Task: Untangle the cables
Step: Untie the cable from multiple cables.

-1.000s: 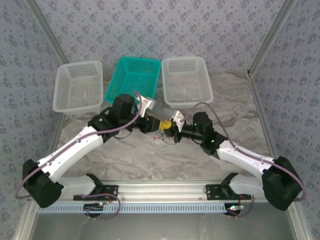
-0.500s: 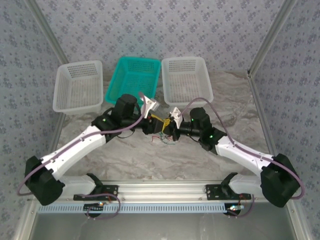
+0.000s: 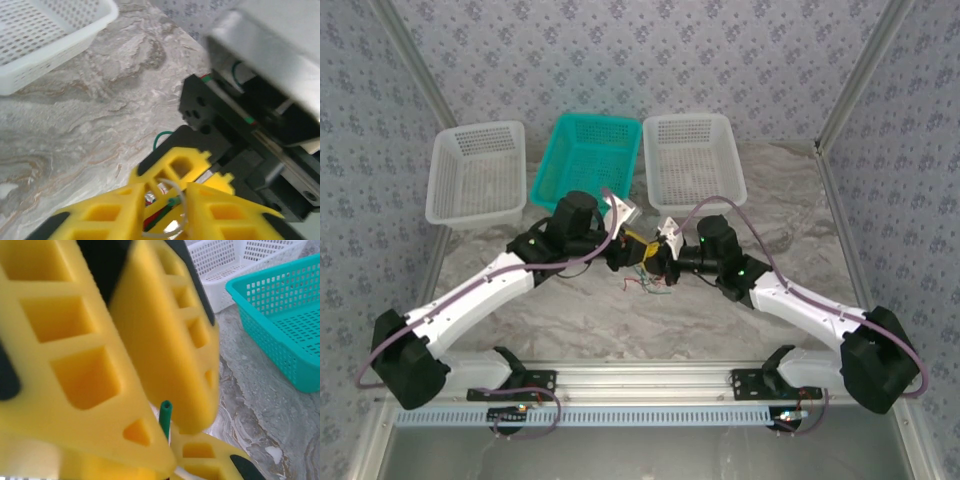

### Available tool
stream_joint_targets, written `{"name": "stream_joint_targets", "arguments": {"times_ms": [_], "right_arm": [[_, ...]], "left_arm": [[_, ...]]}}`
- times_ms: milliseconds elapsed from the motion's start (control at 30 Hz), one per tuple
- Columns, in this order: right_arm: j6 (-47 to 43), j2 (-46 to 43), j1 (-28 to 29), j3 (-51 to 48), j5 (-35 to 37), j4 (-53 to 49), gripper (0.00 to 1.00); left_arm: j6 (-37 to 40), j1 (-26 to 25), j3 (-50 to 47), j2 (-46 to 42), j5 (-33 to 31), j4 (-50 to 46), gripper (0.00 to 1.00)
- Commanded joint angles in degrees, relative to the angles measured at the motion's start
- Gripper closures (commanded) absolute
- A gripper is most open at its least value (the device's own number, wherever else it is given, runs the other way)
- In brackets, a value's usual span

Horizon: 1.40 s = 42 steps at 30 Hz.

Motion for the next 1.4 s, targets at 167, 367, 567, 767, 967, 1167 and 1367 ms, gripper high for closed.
{"name": "stream_joint_targets", "arguments": {"times_ms": [167,367,567,767,967,1167,1367], "right_arm": [[2.3,-1.5,0.1,3.5,-2.9,2.3,1.00],[3.6,-2.1,-0.1,3.5,-2.2,2.5,1.00],[7.0,-3.4,-2.5,2.2,1.0,3.2,0.96],[6.5,-2.6,-3.7,-0.1,1.9,0.3,0.73],[5.6,0.4,-4.0,-2.0,2.2,-1.6,0.83],[6.3,-1.1,-4.7,-2.3,1.2,-1.9,0.79],[0.1,-11.9,-4.7,-3.4,3.2,2.9,0.41]], "left_arm": [[0.2,0.7,-2.7,-1.3,1.0,3.0,0.84],[0.6,0.8,-1.2,0.5,1.2,2.2,1.00],[-1.3,2.1,-3.9,-4.1,-1.4,4.0,1.00],[-8.4,5.1,-4.3,-11.5,-3.5,11.2,1.00],[-10.6,5.8,-2.2,-12.0,-4.0,12.7,1.00],[-8.5,5.8,-0.7,-10.7,-2.3,9.7,1.00],[-2.9,6.4,0.8,-8.1,0.5,2.4,1.00]]}}
